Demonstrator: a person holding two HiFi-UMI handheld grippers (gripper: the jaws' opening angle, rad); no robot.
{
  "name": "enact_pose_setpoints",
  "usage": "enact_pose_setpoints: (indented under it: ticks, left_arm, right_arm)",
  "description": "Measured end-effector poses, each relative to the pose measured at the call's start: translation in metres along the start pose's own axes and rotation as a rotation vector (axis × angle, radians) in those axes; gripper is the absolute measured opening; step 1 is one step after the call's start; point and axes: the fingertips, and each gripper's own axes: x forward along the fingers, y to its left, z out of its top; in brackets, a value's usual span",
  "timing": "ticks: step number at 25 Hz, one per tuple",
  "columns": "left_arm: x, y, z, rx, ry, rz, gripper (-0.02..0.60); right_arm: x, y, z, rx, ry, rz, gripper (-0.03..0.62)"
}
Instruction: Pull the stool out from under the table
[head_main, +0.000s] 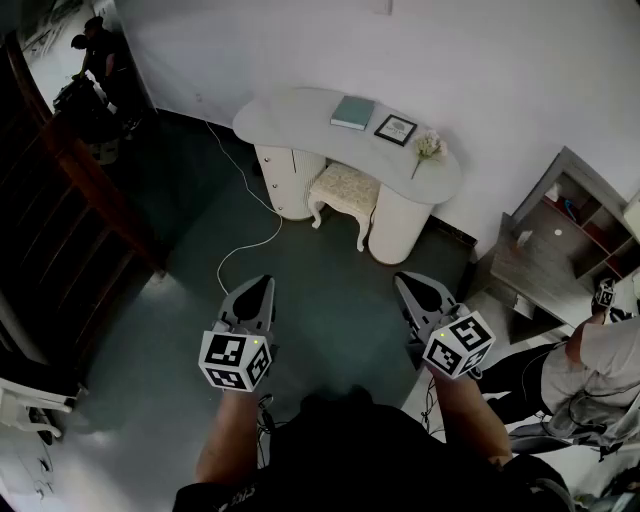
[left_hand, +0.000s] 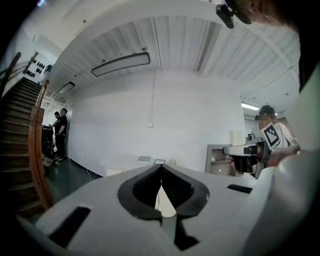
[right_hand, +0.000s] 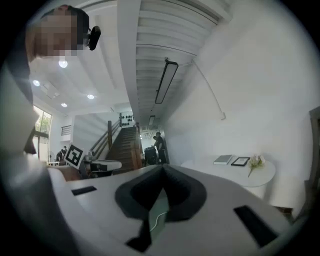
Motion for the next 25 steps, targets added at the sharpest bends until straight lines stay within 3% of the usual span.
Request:
enact_pose_setpoints:
  ticks: [10, 18, 25]
  left_arm:
    - [0.008, -0.028, -0.012, 0.05, 0.04, 0.008, 0.009]
    - [0.016, -0.061, -0.017, 0.033, 0.059, 0.015, 0.009]
    - [0.013, -0.077, -0.032, 0.003, 0.09, 0.021, 0.009]
  right_arm:
    - [-0.018, -0.014, -0.01, -0.004, 0.018, 0.008, 0.0]
    - [-0.043, -0.029, -0.002, -0.093, 0.002, 0.02, 0.005]
    - [-0.062, -0.036, -0.016, -0.05, 0.006, 0.039, 0.005]
